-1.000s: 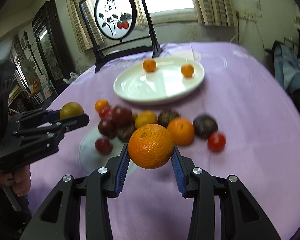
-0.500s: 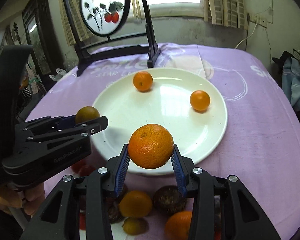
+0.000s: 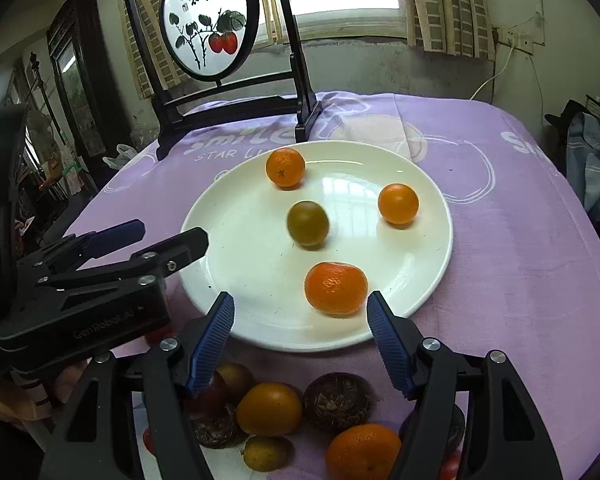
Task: Organize fruits
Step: 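Lower the mandarin and yellow-green tomato onto the plate and open both tools, then grasp a red cherry tomato with the left tool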
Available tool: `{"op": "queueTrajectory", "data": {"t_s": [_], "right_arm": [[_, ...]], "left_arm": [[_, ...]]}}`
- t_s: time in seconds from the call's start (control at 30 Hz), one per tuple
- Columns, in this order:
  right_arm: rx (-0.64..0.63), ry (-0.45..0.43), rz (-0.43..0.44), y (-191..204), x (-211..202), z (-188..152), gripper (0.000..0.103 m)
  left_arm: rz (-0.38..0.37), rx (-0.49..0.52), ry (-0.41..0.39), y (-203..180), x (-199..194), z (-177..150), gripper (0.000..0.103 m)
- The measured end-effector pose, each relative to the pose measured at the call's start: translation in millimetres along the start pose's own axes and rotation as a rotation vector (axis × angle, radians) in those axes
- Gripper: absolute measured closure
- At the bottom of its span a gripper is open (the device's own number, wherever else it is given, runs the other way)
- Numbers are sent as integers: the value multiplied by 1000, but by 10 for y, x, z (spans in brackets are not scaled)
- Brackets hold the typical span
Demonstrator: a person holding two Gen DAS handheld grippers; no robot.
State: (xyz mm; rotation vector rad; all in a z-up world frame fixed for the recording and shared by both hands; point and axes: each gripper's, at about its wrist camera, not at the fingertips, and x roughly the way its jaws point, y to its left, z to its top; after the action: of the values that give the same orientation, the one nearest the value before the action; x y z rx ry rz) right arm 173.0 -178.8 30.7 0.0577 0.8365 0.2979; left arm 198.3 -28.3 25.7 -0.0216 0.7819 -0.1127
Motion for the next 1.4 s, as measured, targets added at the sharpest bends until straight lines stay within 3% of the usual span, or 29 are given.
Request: {"op": "queueTrajectory", "data": {"t_s": [0.23,0.67,0.97,1.1,1.23,1.27,1.4], "right_arm": [[18,-50,1,-45,-335,-205,33],[54,-58,-86,-179,-712,-851,21],[109,-26,-51,-207,-716,-1058,21],[86,-35,-39,-155,-736,-1091,21],[98,-26,-24,-178,-714,-1112,21],[96,-23,-24,-181,-711,-1113,21],[81,-31,-34,-172,-734,-1114,21]], "left_arm": [[34,25,-35,40,-368,-291,18],[-13,36,33,81,-680,-1091,14],[-46,84,59,-116,-739,-1316,14],[-52,102,83,-178,-681,-1323,25],[-53,105,143,-216,-547,-1358,50],[-68,104,160,-228,-510,-1360,50],[-99,145,181,-355,-454,-1353,72]]}}
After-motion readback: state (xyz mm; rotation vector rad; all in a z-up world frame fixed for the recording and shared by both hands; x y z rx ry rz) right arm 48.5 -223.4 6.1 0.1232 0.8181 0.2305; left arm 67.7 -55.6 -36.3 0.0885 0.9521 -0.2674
